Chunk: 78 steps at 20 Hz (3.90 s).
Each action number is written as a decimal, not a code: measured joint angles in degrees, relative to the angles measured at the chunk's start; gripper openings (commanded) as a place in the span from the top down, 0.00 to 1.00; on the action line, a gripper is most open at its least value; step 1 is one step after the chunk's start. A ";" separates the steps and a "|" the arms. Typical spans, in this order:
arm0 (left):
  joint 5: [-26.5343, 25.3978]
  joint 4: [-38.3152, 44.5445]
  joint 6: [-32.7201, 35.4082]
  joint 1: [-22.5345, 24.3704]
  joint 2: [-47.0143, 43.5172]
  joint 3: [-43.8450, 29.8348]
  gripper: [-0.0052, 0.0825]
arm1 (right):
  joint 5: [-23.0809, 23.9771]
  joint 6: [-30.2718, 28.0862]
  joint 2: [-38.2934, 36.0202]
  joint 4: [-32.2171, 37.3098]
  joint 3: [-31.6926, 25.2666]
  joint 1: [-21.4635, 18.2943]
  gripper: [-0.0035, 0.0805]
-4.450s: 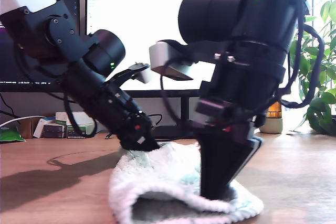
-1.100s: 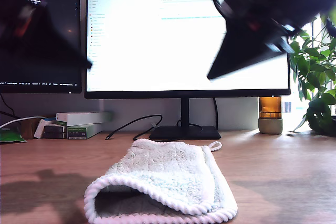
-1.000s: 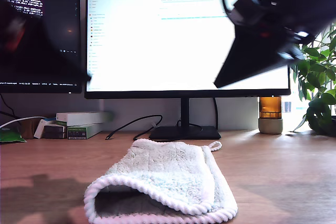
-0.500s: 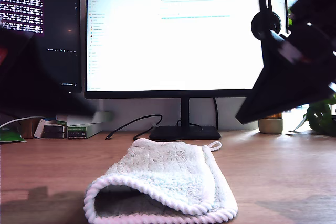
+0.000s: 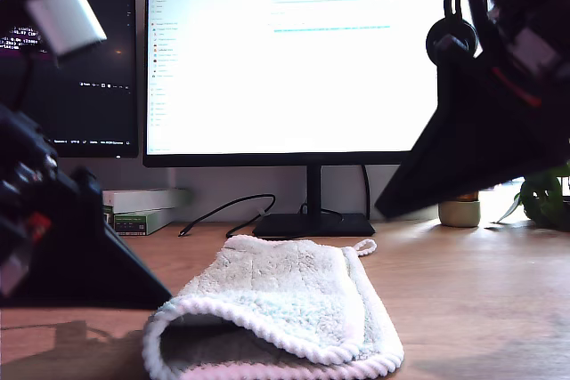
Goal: Fold the tea towel to a neat square and place it to the right
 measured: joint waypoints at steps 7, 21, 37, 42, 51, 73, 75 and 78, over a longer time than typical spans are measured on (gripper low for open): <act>1.64 4.68 -0.04 0.00 3.80 -0.02 0.97 | 0.07 -15.74 9.73 6.27 0.00 0.61 0.64; 3.61 5.84 -1.49 0.00 3.98 -0.02 0.97 | 5.51 -17.90 27.30 14.47 8.41 3.96 0.61; 4.52 5.99 -1.53 0.00 3.98 -0.02 0.97 | 7.61 -17.86 32.15 13.62 11.56 8.31 0.62; 4.70 5.99 -1.95 0.00 3.98 -0.02 0.97 | 11.80 -17.81 34.53 15.72 11.56 8.28 0.62; 4.79 5.99 -1.99 0.00 3.98 -0.02 0.97 | 16.72 -17.77 34.23 9.68 11.89 8.26 0.62; 9.05 6.29 -1.53 2.64 9.90 0.33 0.97 | 19.45 -17.81 34.21 1.84 16.44 10.49 0.62; 9.70 6.23 -1.62 3.08 9.90 0.33 0.97 | 19.47 -17.86 34.21 -0.39 16.44 10.43 0.63; 9.92 6.21 -1.62 3.10 9.90 0.33 0.97 | 19.56 -17.86 34.21 -2.19 16.48 10.38 0.69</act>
